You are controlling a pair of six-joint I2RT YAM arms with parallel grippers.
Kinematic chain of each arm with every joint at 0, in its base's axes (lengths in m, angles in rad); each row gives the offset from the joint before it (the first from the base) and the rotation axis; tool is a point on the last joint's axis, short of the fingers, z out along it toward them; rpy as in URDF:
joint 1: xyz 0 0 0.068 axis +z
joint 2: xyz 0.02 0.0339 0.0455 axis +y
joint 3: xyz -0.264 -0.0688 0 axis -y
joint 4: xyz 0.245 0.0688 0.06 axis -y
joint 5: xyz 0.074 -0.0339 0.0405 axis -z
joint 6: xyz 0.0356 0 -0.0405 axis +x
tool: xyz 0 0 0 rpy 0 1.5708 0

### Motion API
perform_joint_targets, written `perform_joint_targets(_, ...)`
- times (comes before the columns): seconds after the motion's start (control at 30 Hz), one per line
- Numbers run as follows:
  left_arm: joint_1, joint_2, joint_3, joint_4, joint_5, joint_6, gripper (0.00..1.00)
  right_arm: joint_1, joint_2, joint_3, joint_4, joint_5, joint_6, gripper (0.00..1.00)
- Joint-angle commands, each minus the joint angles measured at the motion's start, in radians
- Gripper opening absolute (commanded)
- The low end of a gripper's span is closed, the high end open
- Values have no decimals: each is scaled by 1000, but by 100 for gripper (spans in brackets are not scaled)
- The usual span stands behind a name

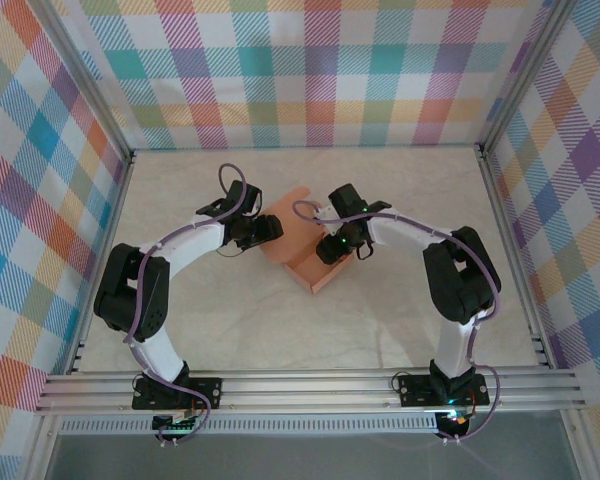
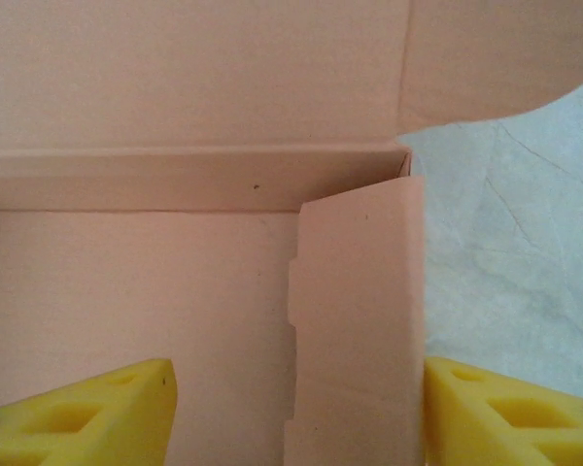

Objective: Fold the paper box

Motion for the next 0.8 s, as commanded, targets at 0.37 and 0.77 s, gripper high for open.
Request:
perform_joint_targets(0.37,-23,-54,-22,27,32,-4,61,-38,105,114,-59,-17,93,24)
perform_joint_targets(0.77,-30,-51,-20,32,36,-6,61,-19,148,83,-89,92,14,6)
